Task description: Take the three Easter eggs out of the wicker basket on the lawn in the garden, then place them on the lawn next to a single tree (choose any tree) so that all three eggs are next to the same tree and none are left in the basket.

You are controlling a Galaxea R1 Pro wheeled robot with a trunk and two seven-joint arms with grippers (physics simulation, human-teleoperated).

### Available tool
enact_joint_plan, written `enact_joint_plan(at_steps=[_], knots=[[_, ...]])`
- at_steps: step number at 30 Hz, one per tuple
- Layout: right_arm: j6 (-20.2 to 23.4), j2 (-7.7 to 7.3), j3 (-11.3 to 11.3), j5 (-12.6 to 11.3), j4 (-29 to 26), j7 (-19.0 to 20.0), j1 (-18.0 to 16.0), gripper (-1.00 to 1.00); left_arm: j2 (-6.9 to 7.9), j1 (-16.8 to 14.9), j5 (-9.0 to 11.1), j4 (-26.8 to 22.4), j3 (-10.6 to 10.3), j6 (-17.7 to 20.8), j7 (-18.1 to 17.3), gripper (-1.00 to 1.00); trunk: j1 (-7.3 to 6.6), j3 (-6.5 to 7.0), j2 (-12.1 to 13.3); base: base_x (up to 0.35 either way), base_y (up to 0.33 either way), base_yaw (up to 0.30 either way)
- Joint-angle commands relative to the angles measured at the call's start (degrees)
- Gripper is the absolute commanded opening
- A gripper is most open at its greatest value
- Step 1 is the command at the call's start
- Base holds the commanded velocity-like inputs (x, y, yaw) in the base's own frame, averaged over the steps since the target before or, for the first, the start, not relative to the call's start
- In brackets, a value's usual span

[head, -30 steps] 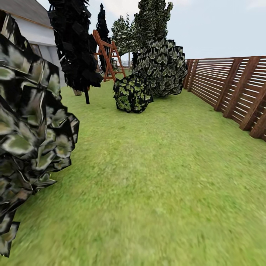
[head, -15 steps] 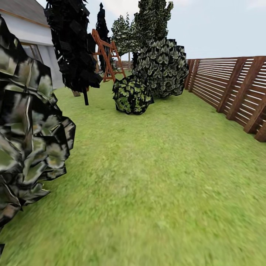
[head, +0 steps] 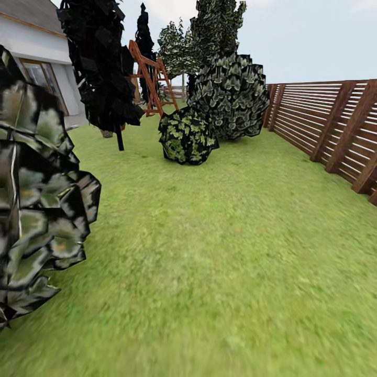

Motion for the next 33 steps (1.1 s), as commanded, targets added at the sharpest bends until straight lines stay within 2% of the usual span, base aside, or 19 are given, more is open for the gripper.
enact_joint_plan(at_steps=[1,33], knots=[[-0.15,0.00,0.27,0.06,0.02,0.02,-0.03,1.00,-0.01,0.00,0.06,-0.01,0.01,-0.14,0.02,1.00,0.03,-0.04,-0.02,0.339,0.000,0.000],[-0.15,0.01,0.19,0.03,-0.01,-0.30,-0.03,1.00,-0.01,0.00,0.06,-0.01,0.09,-0.14,0.02,1.00,0.03,-0.04,-0.02,0.339,0.000,0.000]])
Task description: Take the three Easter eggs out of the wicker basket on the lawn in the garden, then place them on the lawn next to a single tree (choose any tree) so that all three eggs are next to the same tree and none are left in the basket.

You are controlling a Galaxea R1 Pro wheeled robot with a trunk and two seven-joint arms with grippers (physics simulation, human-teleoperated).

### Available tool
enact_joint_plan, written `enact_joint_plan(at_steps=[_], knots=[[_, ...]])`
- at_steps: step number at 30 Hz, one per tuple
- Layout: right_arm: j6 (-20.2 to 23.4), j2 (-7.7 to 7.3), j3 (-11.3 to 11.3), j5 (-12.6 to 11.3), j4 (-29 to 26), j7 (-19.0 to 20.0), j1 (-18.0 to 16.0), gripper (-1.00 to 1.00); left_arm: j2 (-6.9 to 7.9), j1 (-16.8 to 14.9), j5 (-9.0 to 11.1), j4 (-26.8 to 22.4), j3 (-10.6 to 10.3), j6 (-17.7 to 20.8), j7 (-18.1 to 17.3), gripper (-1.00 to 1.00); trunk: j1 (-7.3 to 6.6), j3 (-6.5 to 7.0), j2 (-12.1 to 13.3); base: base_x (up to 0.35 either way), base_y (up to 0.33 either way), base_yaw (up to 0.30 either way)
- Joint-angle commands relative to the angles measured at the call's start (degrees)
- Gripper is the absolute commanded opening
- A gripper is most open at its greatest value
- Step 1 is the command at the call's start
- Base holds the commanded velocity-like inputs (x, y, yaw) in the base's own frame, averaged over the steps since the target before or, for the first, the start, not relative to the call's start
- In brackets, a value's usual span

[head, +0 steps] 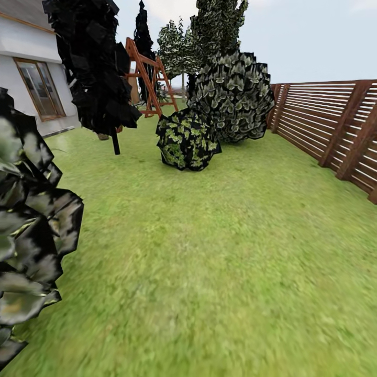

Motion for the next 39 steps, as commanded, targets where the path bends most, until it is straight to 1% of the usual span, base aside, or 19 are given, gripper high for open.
enact_joint_plan(at_steps=[1,16,19,28,39], knots=[[-0.15,0.00,0.26,0.09,0.04,-0.03,-0.03,1.00,-0.01,0.00,0.06,-0.02,0.01,-0.14,0.02,1.00,0.03,-0.04,-0.02,0.339,0.000,0.000],[-0.15,-0.30,0.19,0.09,0.04,-0.03,-0.03,1.00,-0.01,0.00,0.06,-0.02,0.02,-0.14,0.02,1.00,0.03,-0.04,-0.02,0.340,0.000,0.000],[-0.15,-0.28,0.38,0.58,0.14,-0.03,-0.03,1.00,-0.01,0.00,0.06,-0.02,0.02,-0.14,0.02,1.00,0.03,-0.04,-0.02,0.340,0.000,0.000],[-0.08,-0.12,0.52,0.79,0.22,-0.03,-0.03,1.00,-0.01,0.00,0.06,-0.07,0.02,-0.14,0.02,1.00,0.03,-0.04,-0.02,0.339,0.000,0.000],[-0.09,-0.21,0.17,0.18,-0.13,-0.03,-0.03,1.00,-0.01,0.00,0.08,-0.02,0.02,-0.14,0.02,1.00,0.03,-0.04,-0.02,0.340,0.000,0.000]])
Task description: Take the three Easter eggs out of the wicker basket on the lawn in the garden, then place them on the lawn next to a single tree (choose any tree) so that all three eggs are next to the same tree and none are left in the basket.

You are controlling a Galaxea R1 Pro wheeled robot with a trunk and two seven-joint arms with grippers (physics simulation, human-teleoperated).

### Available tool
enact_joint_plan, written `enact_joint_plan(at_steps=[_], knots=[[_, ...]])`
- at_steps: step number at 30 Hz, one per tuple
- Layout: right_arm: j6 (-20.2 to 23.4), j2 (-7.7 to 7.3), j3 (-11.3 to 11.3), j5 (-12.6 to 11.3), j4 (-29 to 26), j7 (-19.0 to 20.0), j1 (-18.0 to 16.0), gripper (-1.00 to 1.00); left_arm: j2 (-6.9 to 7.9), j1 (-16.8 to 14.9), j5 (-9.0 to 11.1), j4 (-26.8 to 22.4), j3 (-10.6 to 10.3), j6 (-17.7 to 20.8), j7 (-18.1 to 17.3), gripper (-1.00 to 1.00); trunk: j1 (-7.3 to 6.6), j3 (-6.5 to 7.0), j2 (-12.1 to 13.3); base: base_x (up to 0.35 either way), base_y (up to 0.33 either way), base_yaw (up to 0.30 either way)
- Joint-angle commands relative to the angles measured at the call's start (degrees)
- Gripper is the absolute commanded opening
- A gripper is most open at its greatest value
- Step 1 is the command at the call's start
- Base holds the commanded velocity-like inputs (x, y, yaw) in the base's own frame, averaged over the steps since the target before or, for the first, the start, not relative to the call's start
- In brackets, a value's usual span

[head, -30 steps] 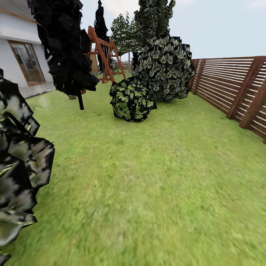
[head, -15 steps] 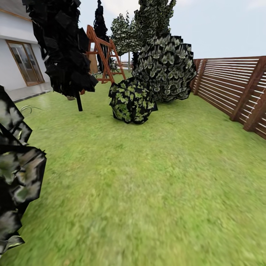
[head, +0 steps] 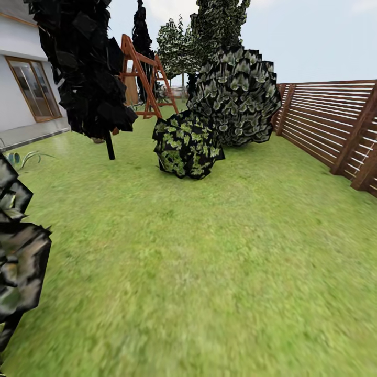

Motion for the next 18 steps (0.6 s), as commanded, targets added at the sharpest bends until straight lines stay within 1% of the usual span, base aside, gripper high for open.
enact_joint_plan(at_steps=[1,18], knots=[[-0.14,-0.01,0.24,0.08,0.04,-0.03,-0.03,1.00,-0.01,0.00,0.05,-0.03,0.02,-0.14,0.02,1.00,0.03,-0.04,-0.02,0.340,0.000,0.000],[-0.12,0.15,0.35,0.32,0.12,-0.06,-0.03,1.00,0.01,0.00,0.10,-0.04,0.02,-0.14,0.02,1.00,0.03,-0.04,-0.02,0.339,0.000,0.001]])
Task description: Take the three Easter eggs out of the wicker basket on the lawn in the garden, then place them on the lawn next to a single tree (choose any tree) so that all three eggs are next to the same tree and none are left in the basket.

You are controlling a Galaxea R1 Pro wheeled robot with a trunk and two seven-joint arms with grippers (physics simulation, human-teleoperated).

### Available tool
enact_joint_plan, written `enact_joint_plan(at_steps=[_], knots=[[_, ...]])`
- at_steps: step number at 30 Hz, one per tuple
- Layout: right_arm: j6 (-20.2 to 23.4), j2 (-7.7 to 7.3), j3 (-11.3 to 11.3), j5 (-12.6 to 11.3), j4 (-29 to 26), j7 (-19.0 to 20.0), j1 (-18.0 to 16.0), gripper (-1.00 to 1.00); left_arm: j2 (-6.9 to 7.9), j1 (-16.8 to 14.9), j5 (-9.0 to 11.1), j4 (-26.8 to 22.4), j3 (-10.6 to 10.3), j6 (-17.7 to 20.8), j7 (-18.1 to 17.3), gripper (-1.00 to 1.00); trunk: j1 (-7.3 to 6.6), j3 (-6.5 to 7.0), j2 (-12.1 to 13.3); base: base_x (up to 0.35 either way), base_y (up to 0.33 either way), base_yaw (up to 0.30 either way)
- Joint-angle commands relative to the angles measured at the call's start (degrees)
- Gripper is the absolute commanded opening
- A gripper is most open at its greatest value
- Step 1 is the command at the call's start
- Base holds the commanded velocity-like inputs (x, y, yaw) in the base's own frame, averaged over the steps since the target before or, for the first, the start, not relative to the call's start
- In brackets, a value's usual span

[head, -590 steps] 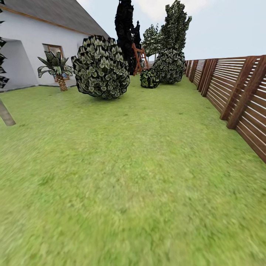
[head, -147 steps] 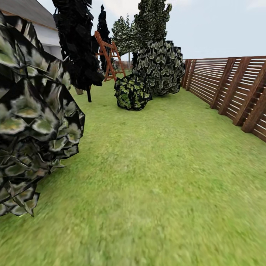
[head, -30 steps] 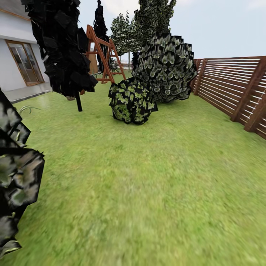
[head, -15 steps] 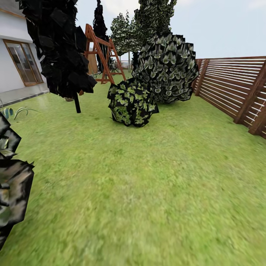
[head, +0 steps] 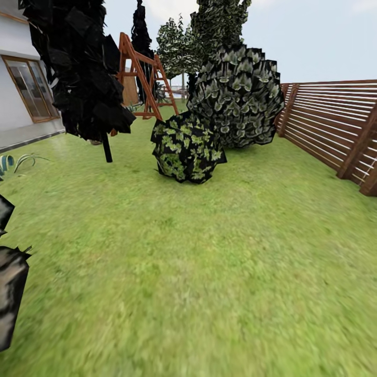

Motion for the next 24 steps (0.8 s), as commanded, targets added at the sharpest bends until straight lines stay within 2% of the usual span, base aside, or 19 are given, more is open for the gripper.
enact_joint_plan(at_steps=[1,15,24], knots=[[-0.15,-0.02,0.27,0.08,0.04,-0.03,-0.03,1.00,-0.01,0.00,0.06,-0.01,0.02,-0.13,0.02,1.00,0.03,-0.04,-0.02,0.339,0.000,0.057],[-0.24,-0.02,0.27,0.04,0.04,-0.06,-0.03,1.00,0.00,0.00,0.09,0.00,0.02,-0.13,0.02,1.00,0.03,-0.04,-0.02,0.340,0.000,0.184],[-0.23,0.02,0.27,-0.11,0.05,-0.03,-0.03,1.00,0.01,0.00,0.09,0.00,0.02,-0.13,0.02,1.00,0.03,-0.04,-0.02,0.339,0.000,0.032]])
